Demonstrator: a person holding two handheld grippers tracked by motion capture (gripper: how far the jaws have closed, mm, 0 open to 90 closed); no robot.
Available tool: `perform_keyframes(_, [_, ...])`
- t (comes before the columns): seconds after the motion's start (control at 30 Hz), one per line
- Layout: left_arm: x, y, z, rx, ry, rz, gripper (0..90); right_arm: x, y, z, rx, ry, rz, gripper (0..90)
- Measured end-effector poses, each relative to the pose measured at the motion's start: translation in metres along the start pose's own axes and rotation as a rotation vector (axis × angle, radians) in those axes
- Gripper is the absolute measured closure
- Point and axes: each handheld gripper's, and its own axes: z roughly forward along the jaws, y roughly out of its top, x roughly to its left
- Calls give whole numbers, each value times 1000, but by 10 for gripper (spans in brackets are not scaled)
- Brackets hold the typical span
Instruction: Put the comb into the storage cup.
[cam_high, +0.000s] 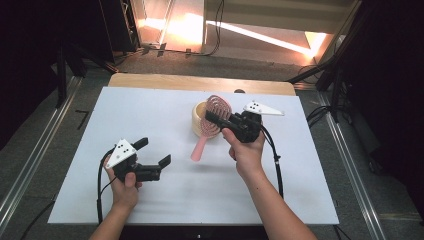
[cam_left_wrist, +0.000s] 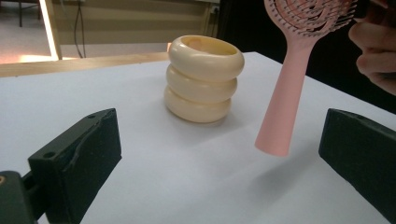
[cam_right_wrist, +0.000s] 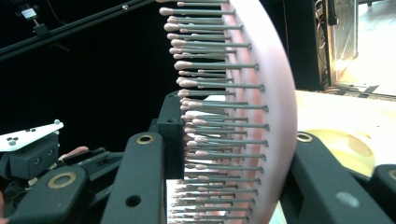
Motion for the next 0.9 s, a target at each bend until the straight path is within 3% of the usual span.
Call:
perform_keyframes(0.43, [20, -10, -23, 4, 49, -16, 0, -1, 5, -1, -8, -9, -18, 622])
perform_keyframes(0.9, [29, -17, -38, 18, 78, -10, 0, -5, 12, -4, -35, -17, -9, 622])
